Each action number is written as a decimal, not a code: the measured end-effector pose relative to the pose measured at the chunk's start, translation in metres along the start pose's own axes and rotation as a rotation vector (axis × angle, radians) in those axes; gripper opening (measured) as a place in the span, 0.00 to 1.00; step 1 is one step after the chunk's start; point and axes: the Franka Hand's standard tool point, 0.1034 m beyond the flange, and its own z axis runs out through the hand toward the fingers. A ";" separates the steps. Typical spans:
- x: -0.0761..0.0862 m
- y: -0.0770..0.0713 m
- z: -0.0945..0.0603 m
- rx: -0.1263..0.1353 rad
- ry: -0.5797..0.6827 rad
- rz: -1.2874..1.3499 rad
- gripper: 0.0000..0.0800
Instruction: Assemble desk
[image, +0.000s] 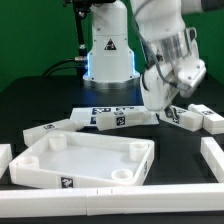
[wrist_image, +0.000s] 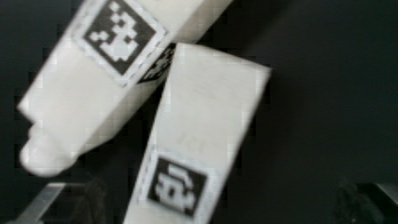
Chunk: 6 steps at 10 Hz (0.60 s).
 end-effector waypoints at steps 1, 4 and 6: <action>-0.003 -0.003 -0.023 -0.009 -0.030 -0.093 0.81; -0.008 -0.007 -0.042 0.006 -0.055 -0.271 0.81; -0.006 -0.009 -0.041 0.009 -0.052 -0.422 0.81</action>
Offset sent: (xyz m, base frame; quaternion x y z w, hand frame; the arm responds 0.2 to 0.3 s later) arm 0.0000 0.0000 0.0000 0.0000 0.0000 -0.1296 0.9916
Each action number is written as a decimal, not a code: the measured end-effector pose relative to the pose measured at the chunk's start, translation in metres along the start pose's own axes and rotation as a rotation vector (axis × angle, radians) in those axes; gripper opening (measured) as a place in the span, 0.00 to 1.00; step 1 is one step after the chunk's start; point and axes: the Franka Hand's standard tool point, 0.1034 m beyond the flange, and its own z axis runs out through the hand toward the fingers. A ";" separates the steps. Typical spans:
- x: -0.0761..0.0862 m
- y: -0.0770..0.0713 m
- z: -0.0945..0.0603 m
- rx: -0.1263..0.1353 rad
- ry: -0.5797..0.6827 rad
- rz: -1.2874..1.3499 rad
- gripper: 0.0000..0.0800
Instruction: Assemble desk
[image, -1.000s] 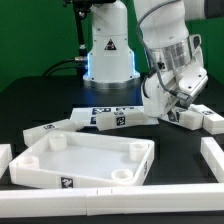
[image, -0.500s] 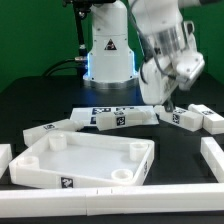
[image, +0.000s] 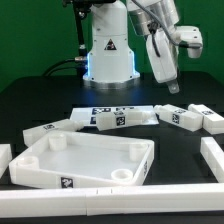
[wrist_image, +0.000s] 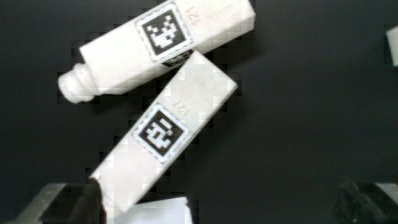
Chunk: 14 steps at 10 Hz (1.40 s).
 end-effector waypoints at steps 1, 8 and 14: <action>0.018 -0.005 -0.002 0.008 -0.002 -0.177 0.81; 0.018 -0.005 -0.002 0.008 -0.002 -0.177 0.81; 0.039 -0.007 -0.007 0.008 -0.008 -0.373 0.81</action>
Offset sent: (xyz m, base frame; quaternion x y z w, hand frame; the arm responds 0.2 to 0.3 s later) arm 0.0062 -0.0842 0.0030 -0.0168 -0.0057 -0.3379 0.9410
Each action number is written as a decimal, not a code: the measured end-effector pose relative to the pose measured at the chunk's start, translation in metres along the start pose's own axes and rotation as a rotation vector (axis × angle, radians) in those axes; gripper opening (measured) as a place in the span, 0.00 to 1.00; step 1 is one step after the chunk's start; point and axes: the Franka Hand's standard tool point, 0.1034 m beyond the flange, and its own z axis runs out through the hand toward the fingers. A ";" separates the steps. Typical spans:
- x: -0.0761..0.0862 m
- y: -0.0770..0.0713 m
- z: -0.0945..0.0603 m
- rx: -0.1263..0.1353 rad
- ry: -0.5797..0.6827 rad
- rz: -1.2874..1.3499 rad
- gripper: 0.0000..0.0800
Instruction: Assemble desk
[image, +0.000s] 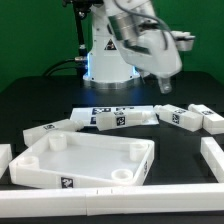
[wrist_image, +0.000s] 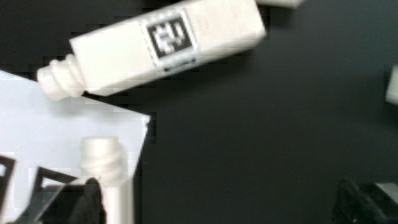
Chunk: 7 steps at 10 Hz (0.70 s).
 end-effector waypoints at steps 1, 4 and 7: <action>-0.003 0.000 0.002 -0.004 -0.001 -0.021 0.81; -0.001 0.001 0.001 -0.006 -0.002 -0.028 0.81; 0.029 -0.033 -0.030 -0.005 -0.028 -0.358 0.81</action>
Offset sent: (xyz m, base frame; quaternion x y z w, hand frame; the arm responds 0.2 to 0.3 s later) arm 0.0000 0.0000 0.0000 0.0000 0.0000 0.0000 1.0000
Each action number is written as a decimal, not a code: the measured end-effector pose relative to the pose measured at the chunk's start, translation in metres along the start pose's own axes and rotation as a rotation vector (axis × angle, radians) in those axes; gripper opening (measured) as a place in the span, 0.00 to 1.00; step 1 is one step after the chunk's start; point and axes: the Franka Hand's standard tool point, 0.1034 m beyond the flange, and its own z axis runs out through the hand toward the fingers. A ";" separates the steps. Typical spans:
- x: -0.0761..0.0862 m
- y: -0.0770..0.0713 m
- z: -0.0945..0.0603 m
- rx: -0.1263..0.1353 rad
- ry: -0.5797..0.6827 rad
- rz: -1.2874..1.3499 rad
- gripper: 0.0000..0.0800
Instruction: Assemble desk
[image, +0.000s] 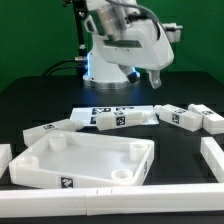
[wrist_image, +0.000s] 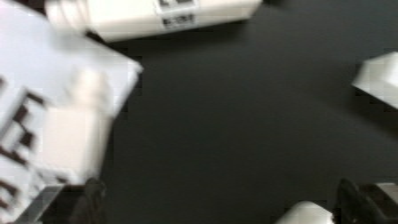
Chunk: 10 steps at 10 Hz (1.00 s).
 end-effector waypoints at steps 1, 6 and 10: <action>0.009 -0.024 -0.007 -0.025 -0.013 -0.193 0.81; 0.019 -0.026 -0.008 -0.031 -0.019 -0.603 0.81; 0.110 -0.005 -0.024 -0.105 0.029 -1.096 0.81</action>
Offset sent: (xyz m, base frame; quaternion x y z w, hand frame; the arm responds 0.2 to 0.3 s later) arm 0.0000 0.0000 0.0000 0.0000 0.0000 -0.1938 0.9810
